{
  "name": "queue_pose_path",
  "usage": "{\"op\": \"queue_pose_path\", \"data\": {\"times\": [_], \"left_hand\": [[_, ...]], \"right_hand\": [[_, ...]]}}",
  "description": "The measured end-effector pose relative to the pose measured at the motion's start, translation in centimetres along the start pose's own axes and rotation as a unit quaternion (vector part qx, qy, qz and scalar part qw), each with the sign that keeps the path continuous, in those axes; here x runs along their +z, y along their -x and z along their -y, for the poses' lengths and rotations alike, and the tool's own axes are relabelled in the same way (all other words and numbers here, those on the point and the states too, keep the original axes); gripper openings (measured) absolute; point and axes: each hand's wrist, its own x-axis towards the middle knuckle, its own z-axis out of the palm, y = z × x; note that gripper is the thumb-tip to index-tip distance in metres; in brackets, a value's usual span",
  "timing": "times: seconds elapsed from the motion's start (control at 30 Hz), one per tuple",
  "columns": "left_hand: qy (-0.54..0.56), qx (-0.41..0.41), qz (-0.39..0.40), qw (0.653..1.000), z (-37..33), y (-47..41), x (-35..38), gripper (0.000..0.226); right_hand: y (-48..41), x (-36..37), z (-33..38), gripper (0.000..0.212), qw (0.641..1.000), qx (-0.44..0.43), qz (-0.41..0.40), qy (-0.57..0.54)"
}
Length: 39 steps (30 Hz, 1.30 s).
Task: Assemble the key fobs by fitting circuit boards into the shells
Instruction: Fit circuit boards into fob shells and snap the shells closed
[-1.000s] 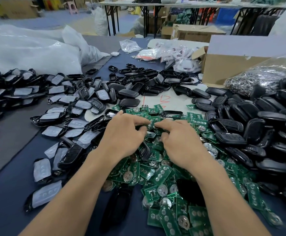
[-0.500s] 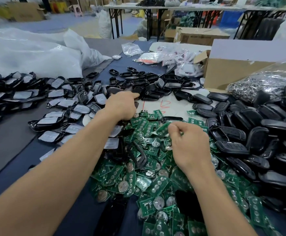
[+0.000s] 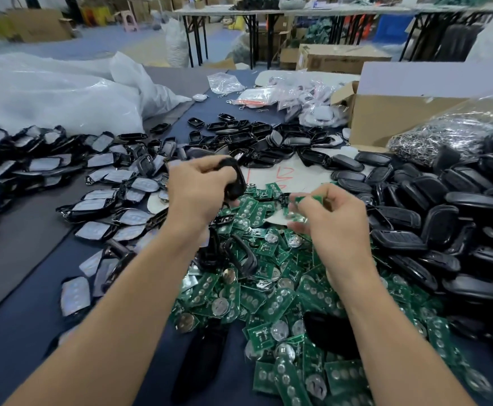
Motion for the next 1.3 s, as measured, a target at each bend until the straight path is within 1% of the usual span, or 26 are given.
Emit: {"op": "queue_pose_path", "data": {"times": [0.03, 0.07, 0.17, 0.27, 0.33, 0.4, 0.47, 0.53, 0.6, 0.63, 0.7, 0.73, 0.83, 1.03, 1.17, 1.3], "left_hand": [[0.019, -0.006, 0.021, 1.000, 0.4, 1.0, -0.3, 0.022], [0.016, -0.003, 0.034, 0.999, 0.8, 1.9, -0.6, 0.022], [-0.012, 0.011, 0.045, 0.999, 2.6, 3.4, -1.3, 0.022], [-0.032, 0.013, 0.045, 0.998, 3.4, 4.0, -1.2, 0.028], [-0.034, 0.019, 0.040, 0.998, 3.4, 4.0, -1.1, 0.028], [-0.025, 0.025, 0.031, 0.999, 3.1, 3.8, -1.1, 0.026], [-0.035, 0.048, 0.024, 0.998, 3.0, 3.6, -1.0, 0.025], [-0.055, 0.080, 0.021, 0.995, 2.7, 3.9, -0.7, 0.033], [-0.078, 0.099, 0.025, 0.992, 2.2, 4.3, -0.5, 0.048], [-0.073, 0.097, 0.033, 0.992, 2.3, 4.3, -0.5, 0.048], [-0.053, 0.089, 0.048, 0.993, 2.6, 4.0, -0.4, 0.032], [-0.049, 0.087, 0.057, 0.993, 2.7, 4.1, -0.4, 0.029], [-0.018, 0.078, 0.089, 0.993, 2.8, 4.2, -0.2, 0.030], [0.036, 0.067, 0.141, 0.987, 2.6, 4.5, 0.0, 0.018], [0.060, 0.026, 0.156, 0.986, 2.3, 4.2, -0.4, 0.020], [0.084, -0.036, 0.200, 0.976, 2.1, 3.8, -0.5, 0.020]], "right_hand": [[0.0, 0.0, 0.2, 0.017, 0.999, 0.004, 0.006, -0.032], [0.1, 0.0, 0.3, 0.015, 0.999, 0.004, 0.009, -0.049], [0.5, 0.2, 0.7, 0.011, 0.998, -0.010, 0.007, -0.057], [0.9, 0.4, 0.7, 0.025, 0.997, 0.001, -0.003, -0.073], [1.1, 0.5, 0.8, 0.023, 0.997, 0.007, -0.002, -0.071], [1.1, 0.5, 0.8, 0.025, 0.998, 0.007, 0.009, -0.068], [0.8, 0.5, 0.7, 0.025, 0.998, 0.004, 0.022, -0.065], [0.7, 0.6, 0.5, 0.023, 0.997, -0.001, 0.029, -0.067], [0.7, 0.9, 0.3, 0.017, 0.997, -0.004, 0.025, -0.074], [0.7, 1.0, 0.2, 0.016, 0.997, -0.004, 0.022, -0.076], [0.8, 1.1, 0.1, 0.015, 0.996, -0.004, 0.025, -0.081], [0.9, 1.1, 0.1, 0.015, 0.996, -0.003, 0.026, -0.085], [0.9, 1.0, 0.2, 0.015, 0.995, -0.002, 0.024, -0.094], [0.9, 1.1, 0.0, 0.016, 0.996, -0.006, 0.015, -0.083], [0.8, 1.4, -0.5, 0.015, 1.000, -0.016, -0.024, -0.011], [1.0, 1.5, -0.4, 0.018, 0.992, -0.063, -0.071, 0.082]]}}
